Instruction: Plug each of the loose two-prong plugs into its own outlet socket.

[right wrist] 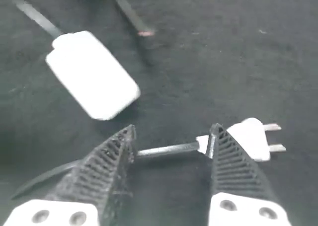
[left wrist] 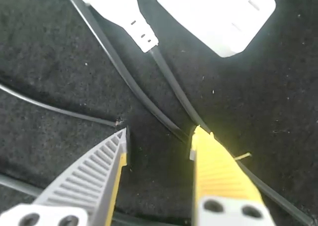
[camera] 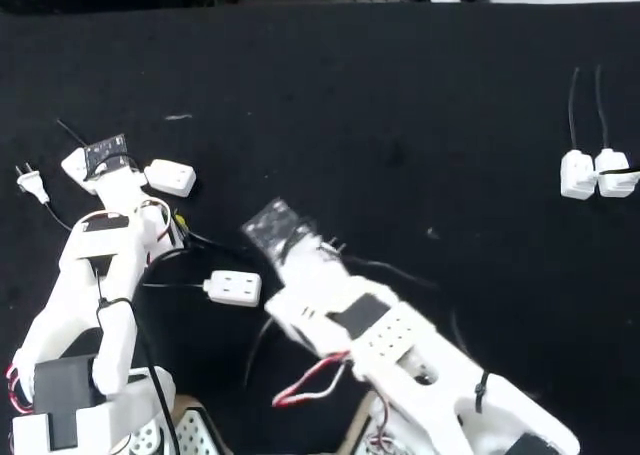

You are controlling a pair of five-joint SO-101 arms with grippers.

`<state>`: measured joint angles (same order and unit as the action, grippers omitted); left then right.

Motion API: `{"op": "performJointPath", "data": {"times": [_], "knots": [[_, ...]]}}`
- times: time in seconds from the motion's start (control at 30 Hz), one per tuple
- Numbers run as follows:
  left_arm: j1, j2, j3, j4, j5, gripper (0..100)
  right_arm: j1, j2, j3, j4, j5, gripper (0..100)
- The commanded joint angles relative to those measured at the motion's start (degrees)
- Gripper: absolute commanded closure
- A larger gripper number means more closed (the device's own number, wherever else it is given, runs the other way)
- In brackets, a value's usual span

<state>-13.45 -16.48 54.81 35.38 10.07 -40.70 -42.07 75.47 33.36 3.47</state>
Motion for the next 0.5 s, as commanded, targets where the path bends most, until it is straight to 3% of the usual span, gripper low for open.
{"op": "performJointPath", "data": {"times": [0.0,0.17,0.47], "knots": [[-0.4,-1.76,-0.04,-0.62,0.44,79,-2.9,-1.36,1.45,-5.36,-0.44,77.2],[-0.66,-1.76,-0.04,-0.62,0.44,79,-2.9,-1.63,3.3,-8.35,-0.44,77.2],[-0.66,-1.76,-0.04,-0.62,0.44,79,-2.73,-1.27,-0.31,8.0,0.09,77.2]]}}
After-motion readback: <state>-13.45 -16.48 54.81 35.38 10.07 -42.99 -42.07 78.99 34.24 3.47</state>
